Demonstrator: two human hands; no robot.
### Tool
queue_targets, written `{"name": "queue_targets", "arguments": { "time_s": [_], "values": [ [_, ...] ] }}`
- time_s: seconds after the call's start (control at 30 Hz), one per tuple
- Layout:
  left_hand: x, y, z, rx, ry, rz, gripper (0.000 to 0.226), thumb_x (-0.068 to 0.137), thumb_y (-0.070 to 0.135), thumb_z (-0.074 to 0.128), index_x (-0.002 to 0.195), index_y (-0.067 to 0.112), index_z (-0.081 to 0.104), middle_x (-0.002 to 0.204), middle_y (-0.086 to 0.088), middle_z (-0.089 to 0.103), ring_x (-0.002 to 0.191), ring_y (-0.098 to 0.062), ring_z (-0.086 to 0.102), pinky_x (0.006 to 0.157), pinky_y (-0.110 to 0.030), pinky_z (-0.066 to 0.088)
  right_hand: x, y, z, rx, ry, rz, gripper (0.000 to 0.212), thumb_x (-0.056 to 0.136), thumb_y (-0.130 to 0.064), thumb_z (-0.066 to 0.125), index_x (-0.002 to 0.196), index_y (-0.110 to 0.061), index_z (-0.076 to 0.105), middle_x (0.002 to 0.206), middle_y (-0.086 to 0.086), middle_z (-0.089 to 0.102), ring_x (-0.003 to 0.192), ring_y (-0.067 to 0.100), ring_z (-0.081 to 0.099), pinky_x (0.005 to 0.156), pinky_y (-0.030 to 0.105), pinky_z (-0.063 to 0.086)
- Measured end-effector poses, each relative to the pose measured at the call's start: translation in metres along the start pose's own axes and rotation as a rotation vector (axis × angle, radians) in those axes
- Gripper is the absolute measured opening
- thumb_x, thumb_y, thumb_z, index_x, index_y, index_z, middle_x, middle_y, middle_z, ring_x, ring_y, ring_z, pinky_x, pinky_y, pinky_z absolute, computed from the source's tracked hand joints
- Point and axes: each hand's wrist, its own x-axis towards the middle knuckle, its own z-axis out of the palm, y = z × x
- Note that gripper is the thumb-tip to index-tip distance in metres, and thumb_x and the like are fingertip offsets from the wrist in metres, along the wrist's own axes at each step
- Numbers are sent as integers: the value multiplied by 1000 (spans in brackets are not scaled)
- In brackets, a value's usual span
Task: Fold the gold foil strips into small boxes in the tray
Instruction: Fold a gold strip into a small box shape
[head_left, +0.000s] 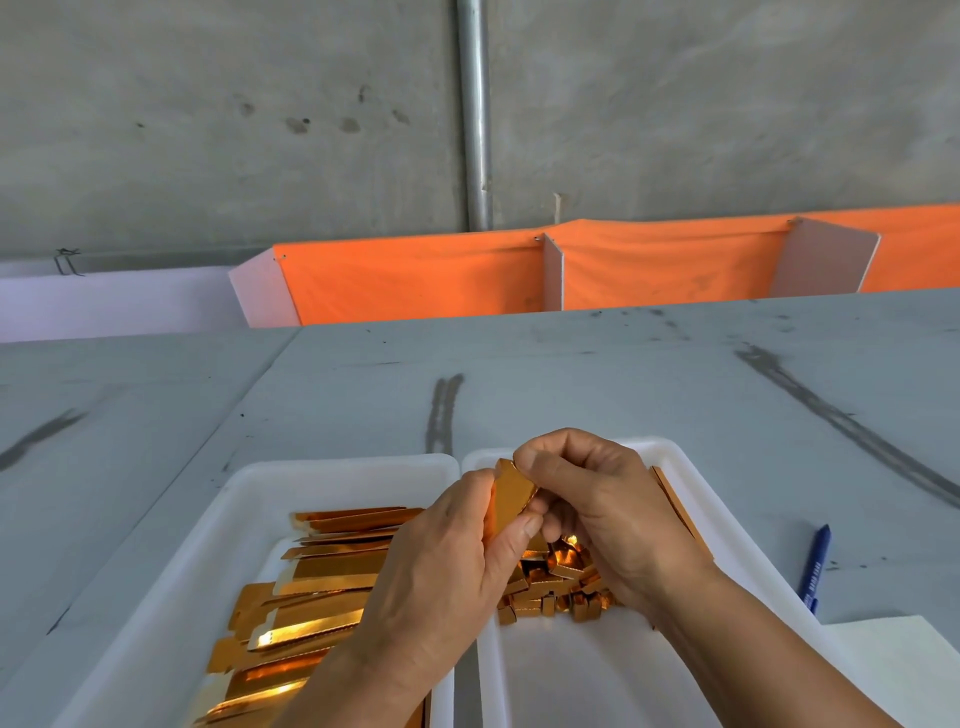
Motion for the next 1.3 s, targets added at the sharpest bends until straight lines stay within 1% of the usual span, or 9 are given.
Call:
{"name": "queue_targets", "arguments": {
  "time_s": [0.1,0.2,0.3,0.47,0.63,0.87,0.97,1.1,1.3],
  "values": [
    [0,0,0,1,-8,5,59,80,74,17,110,32,43,69,19,40,62,1,48,57,-8,37,0,-1,0,0,12,-9,14,89,-18,71,76,-16,74,59,10,62,44,14,53,46,19,46],
    [-1,-1,1,-21,-9,7,48,80,75,18,105,38,37,69,20,39,65,1,49,58,-6,37,0,-2,0,11,8,5,15,89,-15,71,74,-16,73,61,12,61,44,15,51,46,20,46],
    [-2,-2,2,-41,-7,20,38,83,74,22,101,42,32,68,19,40,74,6,51,59,-8,38,0,-2,-1,27,5,24,14,88,-14,71,74,-14,73,62,15,61,43,16,50,45,21,45],
    [-2,-2,4,-49,-13,34,36,85,73,23,103,44,33,69,23,40,76,9,50,57,-4,36,1,-2,-2,48,13,38,15,88,-12,70,73,-13,72,59,14,60,42,17,49,44,22,45],
    [-2,-2,4,-63,6,32,34,85,73,24,99,43,34,66,21,40,81,12,49,59,-5,37,0,-3,-1,39,8,21,15,88,-12,70,73,-16,72,59,12,61,43,16,51,44,21,45],
    [-2,-1,2,-82,-10,15,37,83,71,26,97,38,37,62,18,38,75,10,50,56,-7,37,-2,-6,-1,-27,-5,4,18,89,-14,71,72,-21,75,59,10,64,44,15,54,48,21,48],
    [-2,-2,2,-77,-24,-3,40,83,71,26,102,38,39,64,17,41,75,10,50,57,-7,38,-5,-7,-3,-155,-1,-55,15,91,-19,69,79,-21,76,64,10,68,50,17,60,56,23,52],
    [0,-3,1,-58,-8,-50,39,81,72,24,101,41,35,66,16,44,69,5,52,56,-8,38,-6,-7,-4,-230,-32,-84,22,97,-19,60,89,-27,79,75,9,73,60,17,66,68,26,56],
    [-1,-5,0,31,-26,-36,52,82,71,19,111,33,41,70,20,40,64,2,48,60,-6,37,-3,-6,-7,-216,-14,-35,20,94,-13,64,91,-25,80,68,5,70,58,16,65,65,23,54]
  ]
}}
